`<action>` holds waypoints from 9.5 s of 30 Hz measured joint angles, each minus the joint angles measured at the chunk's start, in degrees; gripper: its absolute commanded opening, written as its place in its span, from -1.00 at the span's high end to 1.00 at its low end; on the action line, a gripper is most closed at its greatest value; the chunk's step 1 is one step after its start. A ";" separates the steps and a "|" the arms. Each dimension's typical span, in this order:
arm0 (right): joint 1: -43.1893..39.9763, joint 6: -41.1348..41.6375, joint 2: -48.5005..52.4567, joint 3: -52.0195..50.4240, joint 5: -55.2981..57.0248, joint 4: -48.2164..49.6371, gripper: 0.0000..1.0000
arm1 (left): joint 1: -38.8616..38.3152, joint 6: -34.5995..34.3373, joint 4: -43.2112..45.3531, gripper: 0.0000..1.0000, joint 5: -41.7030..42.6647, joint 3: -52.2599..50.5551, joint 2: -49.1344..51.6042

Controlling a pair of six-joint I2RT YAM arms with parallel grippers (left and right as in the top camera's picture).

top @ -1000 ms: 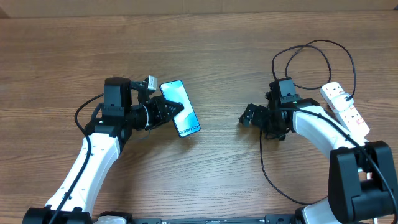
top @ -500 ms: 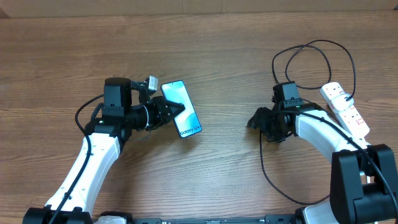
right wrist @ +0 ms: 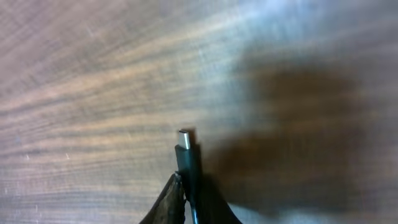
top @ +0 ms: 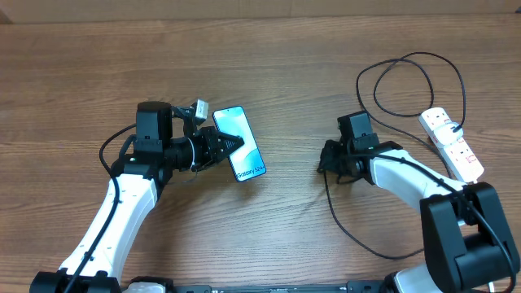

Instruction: Plug charger to phone and switch on socket

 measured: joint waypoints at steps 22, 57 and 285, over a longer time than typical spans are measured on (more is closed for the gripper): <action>0.79 -8.17 3.23 8.37 13.03 -13.81 0.20 | 0.00 0.00 -0.02 0.92 0.66 0.00 0.00; -1.27 -11.52 3.10 7.04 -0.85 -8.55 0.92 | 0.00 0.07 0.07 0.92 1.18 0.00 0.00; 16.17 -23.34 3.50 9.40 -27.06 -2.14 0.84 | -2.16 -6.80 12.85 0.92 -7.41 0.48 15.04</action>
